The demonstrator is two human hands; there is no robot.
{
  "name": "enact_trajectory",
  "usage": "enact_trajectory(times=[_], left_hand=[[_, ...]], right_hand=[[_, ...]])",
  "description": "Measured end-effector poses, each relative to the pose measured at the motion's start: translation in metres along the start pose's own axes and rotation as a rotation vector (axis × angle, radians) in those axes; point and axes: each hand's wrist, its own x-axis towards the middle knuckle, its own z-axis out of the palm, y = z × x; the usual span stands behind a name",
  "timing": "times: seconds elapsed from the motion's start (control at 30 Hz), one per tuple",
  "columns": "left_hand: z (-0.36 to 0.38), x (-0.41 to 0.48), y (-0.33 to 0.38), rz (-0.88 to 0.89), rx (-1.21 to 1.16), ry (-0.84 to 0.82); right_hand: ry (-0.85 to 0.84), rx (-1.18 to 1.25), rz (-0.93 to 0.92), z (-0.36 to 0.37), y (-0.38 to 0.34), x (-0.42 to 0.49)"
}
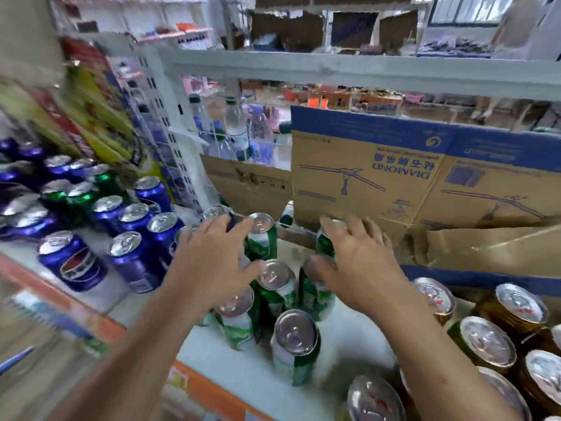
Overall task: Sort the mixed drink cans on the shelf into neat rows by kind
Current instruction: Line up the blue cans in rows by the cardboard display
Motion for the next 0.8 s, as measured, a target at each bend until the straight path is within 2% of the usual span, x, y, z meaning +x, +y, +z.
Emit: enact_trajectory(times=[0.1, 0.23, 0.4, 0.6, 0.8], left_hand=[[-0.002, -0.025, -0.044, -0.126, 0.001, 0.084], [-0.002, -0.057, -0.107, -0.247, -0.037, 0.083], [0.0, -0.087, -0.2, -0.397, -0.046, 0.084], [-0.009, -0.118, -0.312, -0.406, -0.041, 0.086], [-0.018, -0.125, -0.394, -0.447, -0.022, 0.057]], right_hand=[[-0.029, 0.017, -0.119, 0.003, -0.042, 0.016], [-0.103, 0.03, -0.242, 0.018, -0.115, 0.034], [-0.06, 0.009, -0.38, 0.046, -0.222, 0.057], [-0.044, 0.132, -0.441, 0.088, -0.344, 0.088], [-0.078, 0.169, -0.452, 0.112, -0.427, 0.114]])
